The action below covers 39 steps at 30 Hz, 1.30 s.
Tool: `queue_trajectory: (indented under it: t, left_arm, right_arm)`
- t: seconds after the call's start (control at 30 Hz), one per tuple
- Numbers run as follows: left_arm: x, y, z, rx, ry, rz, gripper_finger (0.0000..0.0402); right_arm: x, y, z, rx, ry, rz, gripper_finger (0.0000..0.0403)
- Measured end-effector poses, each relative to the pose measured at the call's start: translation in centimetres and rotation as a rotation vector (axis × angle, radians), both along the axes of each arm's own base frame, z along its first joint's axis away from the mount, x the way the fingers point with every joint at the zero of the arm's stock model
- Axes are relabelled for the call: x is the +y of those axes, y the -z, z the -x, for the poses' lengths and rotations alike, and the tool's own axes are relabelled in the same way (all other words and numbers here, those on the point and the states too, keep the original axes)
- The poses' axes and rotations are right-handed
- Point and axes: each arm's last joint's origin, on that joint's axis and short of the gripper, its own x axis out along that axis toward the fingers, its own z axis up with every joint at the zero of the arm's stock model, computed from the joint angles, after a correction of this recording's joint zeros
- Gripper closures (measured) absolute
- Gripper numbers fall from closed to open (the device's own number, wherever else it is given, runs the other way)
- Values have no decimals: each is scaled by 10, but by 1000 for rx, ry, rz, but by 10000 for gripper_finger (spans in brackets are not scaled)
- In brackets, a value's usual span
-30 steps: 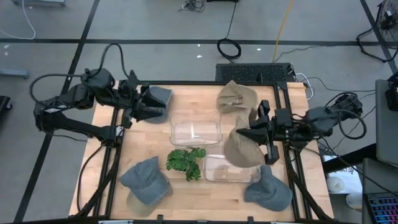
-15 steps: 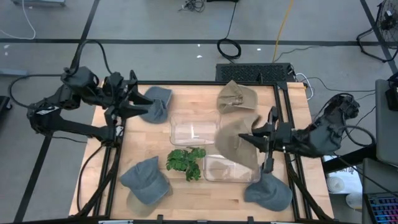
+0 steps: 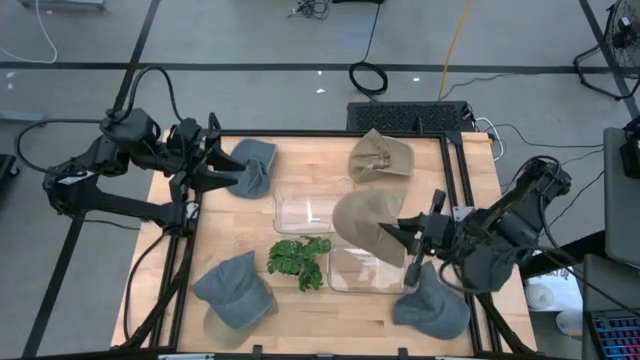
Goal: Pick & Place hat
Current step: Put the top left brown cap into the bottom transparent bin
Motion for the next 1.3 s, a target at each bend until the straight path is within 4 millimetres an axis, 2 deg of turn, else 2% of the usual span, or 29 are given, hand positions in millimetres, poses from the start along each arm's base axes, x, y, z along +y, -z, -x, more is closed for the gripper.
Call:
queue_trajectory:
  t: [0.33,0.63,0.93,1.3]
  left_arm:
    - [-1,0,0,1,25,6,189]
    - [-1,2,-1,20,25,8,195]
    - [-1,2,-1,17,25,-5,200]
    - [-1,2,-1,18,25,-2,190]
  right_arm:
    - [-5,31,6,235,-40,-214,397]
    - [-6,56,10,376,-19,-297,397]
    - [-5,83,8,493,-1,-394,397]
    - [-7,105,10,580,61,-487,397]
